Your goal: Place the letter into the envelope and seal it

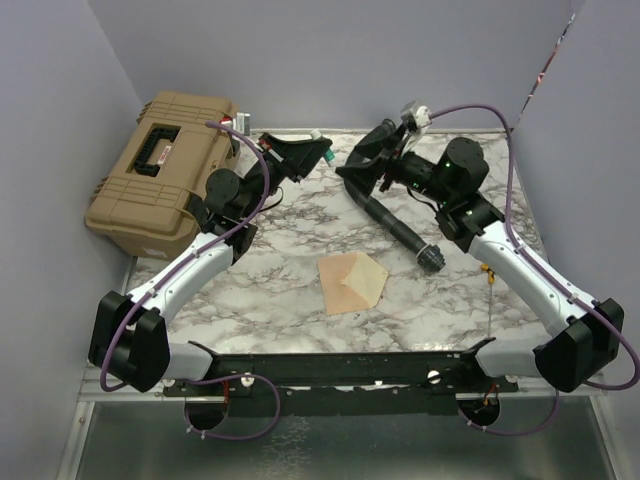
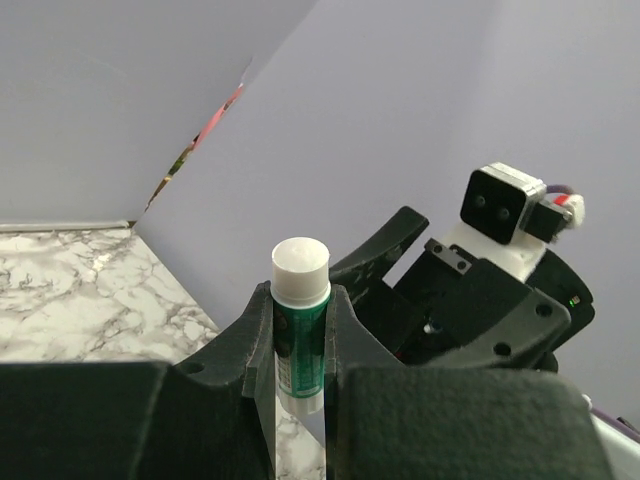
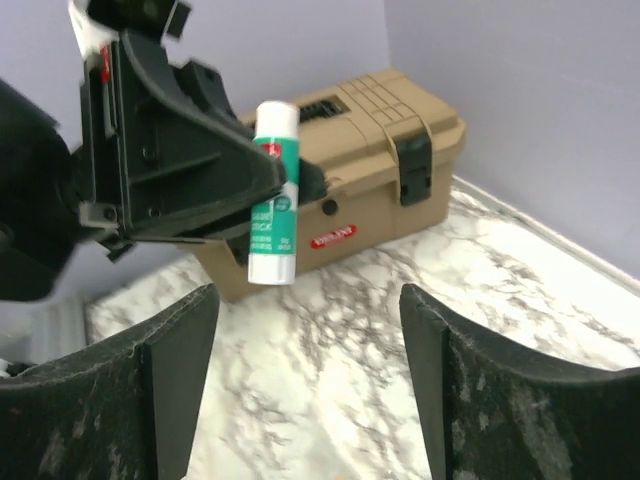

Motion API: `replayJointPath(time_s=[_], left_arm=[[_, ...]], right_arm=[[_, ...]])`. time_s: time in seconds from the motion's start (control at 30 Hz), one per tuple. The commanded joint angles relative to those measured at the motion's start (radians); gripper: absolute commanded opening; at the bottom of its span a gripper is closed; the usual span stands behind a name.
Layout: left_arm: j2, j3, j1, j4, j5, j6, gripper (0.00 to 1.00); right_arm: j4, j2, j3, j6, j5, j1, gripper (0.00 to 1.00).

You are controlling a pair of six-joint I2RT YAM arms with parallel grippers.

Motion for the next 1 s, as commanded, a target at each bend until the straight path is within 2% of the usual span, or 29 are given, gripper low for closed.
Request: replayJointPath(time_s=[0.0, 0.13, 0.3, 0.5, 0.67, 0.73, 0.83, 0.9, 0.97], left_arm=[[-0.012, 0.003, 0.001, -0.006, -0.018, -0.015, 0.00], [-0.016, 0.000, 0.001, -0.006, -0.012, -0.017, 0.00], [-0.021, -0.002, 0.000, -0.007, -0.005, -0.023, 0.00], [-0.039, -0.004, 0.001, -0.008, -0.001, -0.003, 0.00], [-0.041, 0.008, 0.001, -0.008, 0.024, 0.019, 0.00], [-0.039, 0.015, 0.001, -0.007, 0.037, 0.025, 0.00], [-0.042, 0.025, 0.001, -0.005, 0.057, 0.047, 0.00], [-0.044, 0.034, 0.001, -0.002, 0.072, 0.058, 0.00], [-0.050, 0.034, 0.001, 0.013, 0.079, 0.059, 0.00]], right_arm=[[-0.185, 0.006, 0.063, -0.375, 0.193, 0.111, 0.72], [-0.187, 0.025, 0.078, -0.415, 0.262, 0.163, 0.60], [-0.154, 0.037, 0.089, -0.391, 0.288, 0.170, 0.56], [-0.292, 0.109, 0.209, -0.370, 0.330, 0.170, 0.26], [-0.287, 0.113, 0.214, -0.329, 0.321, 0.170, 0.17], [-0.285, 0.113, 0.221, -0.302, 0.300, 0.169, 0.10], [-0.296, 0.115, 0.249, -0.195, 0.219, 0.154, 0.01], [-0.289, 0.118, 0.262, -0.083, 0.133, 0.117, 0.01], [-0.219, 0.117, 0.248, 0.097, 0.018, 0.053, 0.01]])
